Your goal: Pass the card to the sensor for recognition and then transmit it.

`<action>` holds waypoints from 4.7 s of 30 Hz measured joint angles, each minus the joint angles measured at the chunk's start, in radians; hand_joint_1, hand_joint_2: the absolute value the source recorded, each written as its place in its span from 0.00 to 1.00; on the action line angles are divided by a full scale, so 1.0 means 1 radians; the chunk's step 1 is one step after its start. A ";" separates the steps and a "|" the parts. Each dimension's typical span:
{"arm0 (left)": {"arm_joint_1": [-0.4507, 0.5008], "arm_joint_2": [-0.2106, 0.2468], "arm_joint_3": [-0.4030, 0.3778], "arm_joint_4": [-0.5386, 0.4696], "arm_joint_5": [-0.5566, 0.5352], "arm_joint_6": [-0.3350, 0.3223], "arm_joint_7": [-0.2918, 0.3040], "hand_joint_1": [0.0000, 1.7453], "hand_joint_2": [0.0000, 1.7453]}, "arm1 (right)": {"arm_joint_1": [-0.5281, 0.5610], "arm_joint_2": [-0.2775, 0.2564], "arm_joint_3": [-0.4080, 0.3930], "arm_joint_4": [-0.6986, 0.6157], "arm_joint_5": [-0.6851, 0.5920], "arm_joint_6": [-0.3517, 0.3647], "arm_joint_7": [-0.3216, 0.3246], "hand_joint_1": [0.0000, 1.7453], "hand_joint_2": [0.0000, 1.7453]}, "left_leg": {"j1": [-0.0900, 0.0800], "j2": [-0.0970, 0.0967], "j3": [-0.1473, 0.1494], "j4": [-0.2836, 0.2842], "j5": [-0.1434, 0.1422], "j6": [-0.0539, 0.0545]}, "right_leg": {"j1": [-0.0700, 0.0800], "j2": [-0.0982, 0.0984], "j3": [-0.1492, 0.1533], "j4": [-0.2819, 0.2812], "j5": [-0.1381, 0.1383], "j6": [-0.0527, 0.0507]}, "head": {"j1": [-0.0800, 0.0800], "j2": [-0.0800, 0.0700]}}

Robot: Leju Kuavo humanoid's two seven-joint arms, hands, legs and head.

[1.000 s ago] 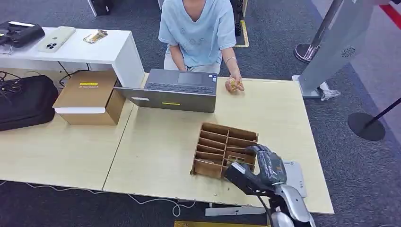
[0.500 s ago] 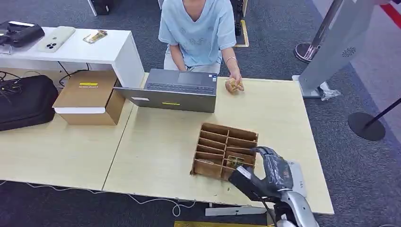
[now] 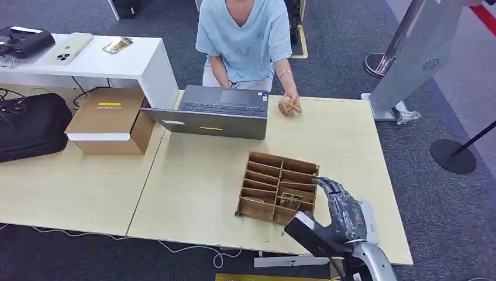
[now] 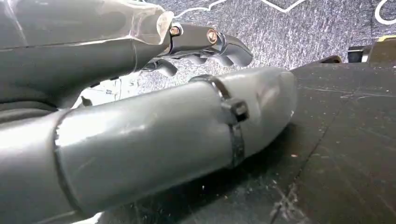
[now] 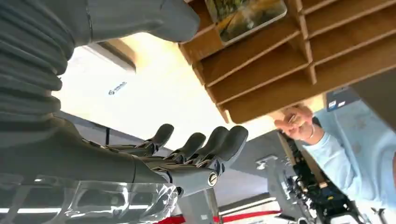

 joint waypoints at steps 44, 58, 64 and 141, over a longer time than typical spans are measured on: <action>-0.002 0.000 0.000 0.000 0.018 -0.009 -0.002 0.00 0.00 | -0.174 -0.003 0.103 0.243 -0.010 0.065 0.002 0.54 1.00 | 0.000 0.000 0.000 0.000 0.000 0.000 | 0.000 0.000 0.000 0.000 0.000 0.000 | 0.000 0.000; -0.002 0.000 0.000 0.000 0.013 -0.008 -0.002 0.00 0.00 | -0.180 0.005 0.105 0.262 0.006 0.061 0.010 0.92 1.00 | 0.000 0.000 0.000 0.000 0.000 0.000 | 0.000 0.000 0.000 0.000 0.000 0.000 | 0.000 0.000; -0.002 0.000 0.000 0.000 0.013 -0.007 -0.002 0.00 0.00 | -0.171 0.005 0.103 0.253 0.006 0.060 0.012 0.95 1.00 | 0.000 0.000 0.000 0.000 0.000 0.000 | 0.000 0.000 0.000 0.000 0.000 0.000 | 0.000 0.000; -0.032 -0.006 -0.023 0.000 -0.057 -0.085 -0.068 0.00 0.00 | -1.271 0.239 0.243 0.986 -0.161 -0.048 -0.238 1.00 1.00 | 0.000 0.000 0.001 0.001 0.003 -0.002 | 0.000 0.002 0.000 0.002 0.002 0.000 | -0.001 0.000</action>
